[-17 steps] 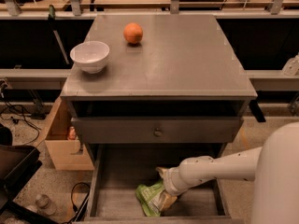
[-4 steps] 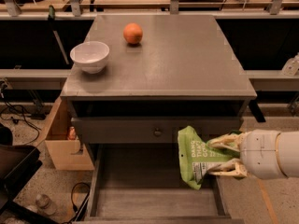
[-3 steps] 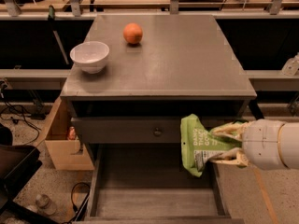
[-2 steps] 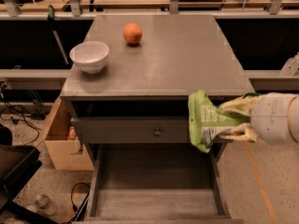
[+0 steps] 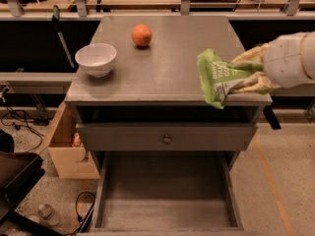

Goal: Pick green rice chip bag from middle drawer and place on counter

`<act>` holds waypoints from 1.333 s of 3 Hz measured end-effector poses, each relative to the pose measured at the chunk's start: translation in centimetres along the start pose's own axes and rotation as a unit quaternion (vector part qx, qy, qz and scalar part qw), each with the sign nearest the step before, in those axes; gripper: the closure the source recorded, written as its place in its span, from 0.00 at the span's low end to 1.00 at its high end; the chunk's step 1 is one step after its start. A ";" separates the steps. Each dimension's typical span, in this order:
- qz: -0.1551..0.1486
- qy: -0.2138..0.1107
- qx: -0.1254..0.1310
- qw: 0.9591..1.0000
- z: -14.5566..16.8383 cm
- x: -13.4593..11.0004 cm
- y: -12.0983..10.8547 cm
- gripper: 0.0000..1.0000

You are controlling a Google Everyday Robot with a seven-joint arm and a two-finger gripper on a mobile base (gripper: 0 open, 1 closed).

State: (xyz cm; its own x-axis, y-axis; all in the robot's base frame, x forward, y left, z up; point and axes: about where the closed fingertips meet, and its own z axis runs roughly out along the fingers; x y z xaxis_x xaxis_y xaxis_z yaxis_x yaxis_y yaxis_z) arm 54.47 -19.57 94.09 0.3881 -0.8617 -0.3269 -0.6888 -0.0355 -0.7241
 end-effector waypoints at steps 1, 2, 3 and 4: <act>-0.017 -0.093 -0.052 0.994 5.9 0.6 -1.2 1.00; -0.018 -0.181 -0.101 0.978 10.6 0.6 -1.7 1.00; -0.024 -0.230 -0.113 0.966 11.7 0.5 -4.0 1.00; -0.037 -0.230 -0.084 0.969 10.0 0.6 -6.9 0.83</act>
Offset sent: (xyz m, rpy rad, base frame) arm 0.1712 0.0180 0.0963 0.2835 -0.0619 0.4759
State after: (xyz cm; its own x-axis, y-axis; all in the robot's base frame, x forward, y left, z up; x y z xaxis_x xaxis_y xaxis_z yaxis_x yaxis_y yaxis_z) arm 65.61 -14.78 92.79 0.6462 -0.5383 -0.5410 -0.7227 -0.2038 -0.6604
